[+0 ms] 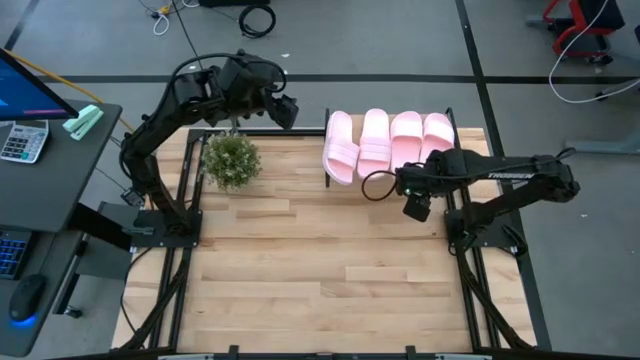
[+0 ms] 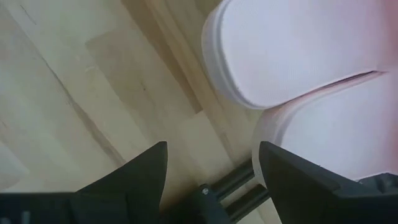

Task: Pick and place slides into the shelf
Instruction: Adjust the slides on the shelf

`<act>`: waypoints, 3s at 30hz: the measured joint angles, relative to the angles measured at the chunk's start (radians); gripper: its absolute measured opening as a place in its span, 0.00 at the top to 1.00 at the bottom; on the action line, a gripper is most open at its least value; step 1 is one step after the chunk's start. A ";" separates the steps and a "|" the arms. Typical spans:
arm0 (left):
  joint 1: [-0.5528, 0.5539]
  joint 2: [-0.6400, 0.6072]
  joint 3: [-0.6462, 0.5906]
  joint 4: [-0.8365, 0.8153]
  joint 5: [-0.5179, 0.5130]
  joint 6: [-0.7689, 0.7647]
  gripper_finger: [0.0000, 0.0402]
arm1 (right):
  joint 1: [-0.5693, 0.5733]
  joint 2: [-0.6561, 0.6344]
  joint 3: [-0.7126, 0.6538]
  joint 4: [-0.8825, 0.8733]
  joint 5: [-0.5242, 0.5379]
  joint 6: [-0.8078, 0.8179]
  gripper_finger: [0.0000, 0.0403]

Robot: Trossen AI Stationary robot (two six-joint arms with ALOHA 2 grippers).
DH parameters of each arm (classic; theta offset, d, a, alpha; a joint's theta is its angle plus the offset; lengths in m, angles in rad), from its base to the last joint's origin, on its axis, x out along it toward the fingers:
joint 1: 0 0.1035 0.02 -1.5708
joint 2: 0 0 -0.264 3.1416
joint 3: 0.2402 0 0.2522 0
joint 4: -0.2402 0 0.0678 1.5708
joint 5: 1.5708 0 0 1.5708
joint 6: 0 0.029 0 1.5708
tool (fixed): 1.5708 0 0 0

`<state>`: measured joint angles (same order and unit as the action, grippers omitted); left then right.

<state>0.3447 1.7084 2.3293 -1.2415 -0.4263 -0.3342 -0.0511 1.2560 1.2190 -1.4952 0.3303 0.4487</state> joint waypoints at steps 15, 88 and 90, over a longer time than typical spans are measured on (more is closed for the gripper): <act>0.000 0.001 0.000 0.000 0.000 -0.003 0.26 | -0.079 0.000 0.000 0.000 -0.078 0.011 0.35; 0.000 0.002 0.000 -0.001 0.000 -0.008 0.26 | -0.143 0.063 0.000 -0.076 -0.016 0.042 0.97; 0.000 0.002 0.000 -0.001 0.000 -0.008 0.26 | -0.143 0.062 0.000 -0.076 -0.031 0.047 0.97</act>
<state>0.3447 1.7103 2.3291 -1.2423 -0.4263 -0.3424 -0.1936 1.3178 1.2190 -1.5713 0.2991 0.4961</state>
